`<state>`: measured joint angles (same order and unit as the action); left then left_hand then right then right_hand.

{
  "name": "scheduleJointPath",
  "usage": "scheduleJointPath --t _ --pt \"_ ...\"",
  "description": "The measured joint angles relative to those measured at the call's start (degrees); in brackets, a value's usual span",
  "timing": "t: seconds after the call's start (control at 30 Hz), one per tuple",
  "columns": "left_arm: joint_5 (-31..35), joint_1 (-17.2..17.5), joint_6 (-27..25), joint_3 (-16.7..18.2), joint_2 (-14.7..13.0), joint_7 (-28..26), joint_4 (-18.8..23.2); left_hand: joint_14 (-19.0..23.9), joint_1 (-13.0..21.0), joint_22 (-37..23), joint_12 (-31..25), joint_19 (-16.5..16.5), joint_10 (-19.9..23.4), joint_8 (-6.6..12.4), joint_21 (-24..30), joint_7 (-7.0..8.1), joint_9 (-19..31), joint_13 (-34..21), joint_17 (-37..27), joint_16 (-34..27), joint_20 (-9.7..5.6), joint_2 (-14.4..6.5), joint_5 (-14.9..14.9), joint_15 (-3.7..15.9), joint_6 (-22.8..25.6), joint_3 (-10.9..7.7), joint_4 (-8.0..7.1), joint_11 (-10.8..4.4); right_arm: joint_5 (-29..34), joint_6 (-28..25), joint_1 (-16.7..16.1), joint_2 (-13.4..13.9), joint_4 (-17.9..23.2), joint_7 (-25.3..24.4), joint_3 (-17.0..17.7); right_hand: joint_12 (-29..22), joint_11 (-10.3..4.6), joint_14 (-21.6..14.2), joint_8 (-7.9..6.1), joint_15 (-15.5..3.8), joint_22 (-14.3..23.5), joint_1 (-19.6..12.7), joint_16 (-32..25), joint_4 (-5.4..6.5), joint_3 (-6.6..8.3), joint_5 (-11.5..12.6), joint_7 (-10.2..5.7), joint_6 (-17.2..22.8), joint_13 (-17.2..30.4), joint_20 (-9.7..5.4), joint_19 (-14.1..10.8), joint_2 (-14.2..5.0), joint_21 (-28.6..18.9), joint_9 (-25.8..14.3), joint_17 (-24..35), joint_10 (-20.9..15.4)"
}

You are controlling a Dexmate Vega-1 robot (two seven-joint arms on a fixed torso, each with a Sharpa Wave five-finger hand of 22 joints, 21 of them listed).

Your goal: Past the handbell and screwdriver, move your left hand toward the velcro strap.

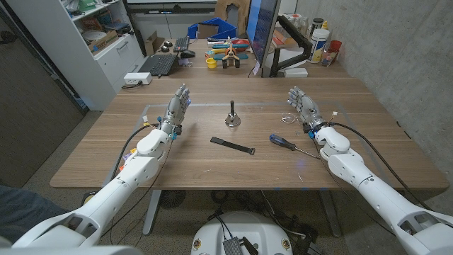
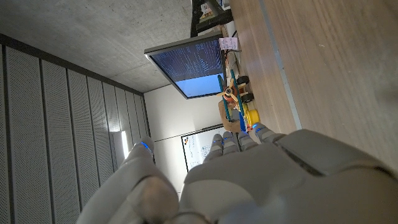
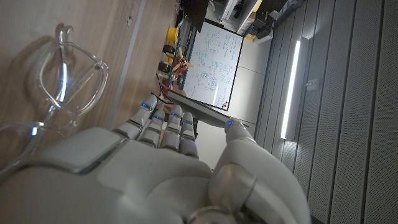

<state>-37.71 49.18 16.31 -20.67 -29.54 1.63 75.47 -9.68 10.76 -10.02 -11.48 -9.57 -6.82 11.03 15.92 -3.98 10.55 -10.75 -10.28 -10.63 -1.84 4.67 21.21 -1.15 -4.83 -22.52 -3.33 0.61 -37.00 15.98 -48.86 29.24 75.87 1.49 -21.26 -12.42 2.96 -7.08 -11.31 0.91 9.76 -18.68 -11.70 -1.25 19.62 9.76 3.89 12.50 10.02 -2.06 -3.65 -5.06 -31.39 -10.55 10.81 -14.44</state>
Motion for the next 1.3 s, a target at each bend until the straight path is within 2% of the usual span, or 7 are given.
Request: scheduleJointPath --t 0.63,1.3 --pt "0.0 2.4 -0.1 1.6 0.1 0.0 1.8 0.0 0.2 0.0 0.0 0.0 0.0 0.22 -0.3 0.01 0.0 -0.1 0.0 0.0 0.0 -0.2 0.0 0.0 0.0 0.0 0.0 0.0 0.9 -1.2 -1.9 0.1 2.5 -0.5 1.2 0.0 0.0 0.0 0.0 0.0 0.0 0.0 0.0 0.0 0.0 0.0 0.0 0.0 0.0 0.01 0.0 0.0 0.3 0.0 0.1 0.0" --pt "2.5 6.0 -1.1 3.3 -2.7 -2.7 8.3 0.0 0.8 0.0 0.0 0.0 0.2 0.44 -0.7 0.14 0.0 -0.1 0.0 0.0 0.0 -0.8 0.0 0.0 0.2 -0.13 0.14 -0.22 1.6 -1.6 -2.6 -0.2 3.1 -0.6 1.6 0.0 0.0 -0.3 0.0 0.31 0.0 0.0 0.0 0.0 0.0 0.0 -0.31 0.3 0.3 0.01 0.0 0.0 0.7 0.0 0.1 0.0"
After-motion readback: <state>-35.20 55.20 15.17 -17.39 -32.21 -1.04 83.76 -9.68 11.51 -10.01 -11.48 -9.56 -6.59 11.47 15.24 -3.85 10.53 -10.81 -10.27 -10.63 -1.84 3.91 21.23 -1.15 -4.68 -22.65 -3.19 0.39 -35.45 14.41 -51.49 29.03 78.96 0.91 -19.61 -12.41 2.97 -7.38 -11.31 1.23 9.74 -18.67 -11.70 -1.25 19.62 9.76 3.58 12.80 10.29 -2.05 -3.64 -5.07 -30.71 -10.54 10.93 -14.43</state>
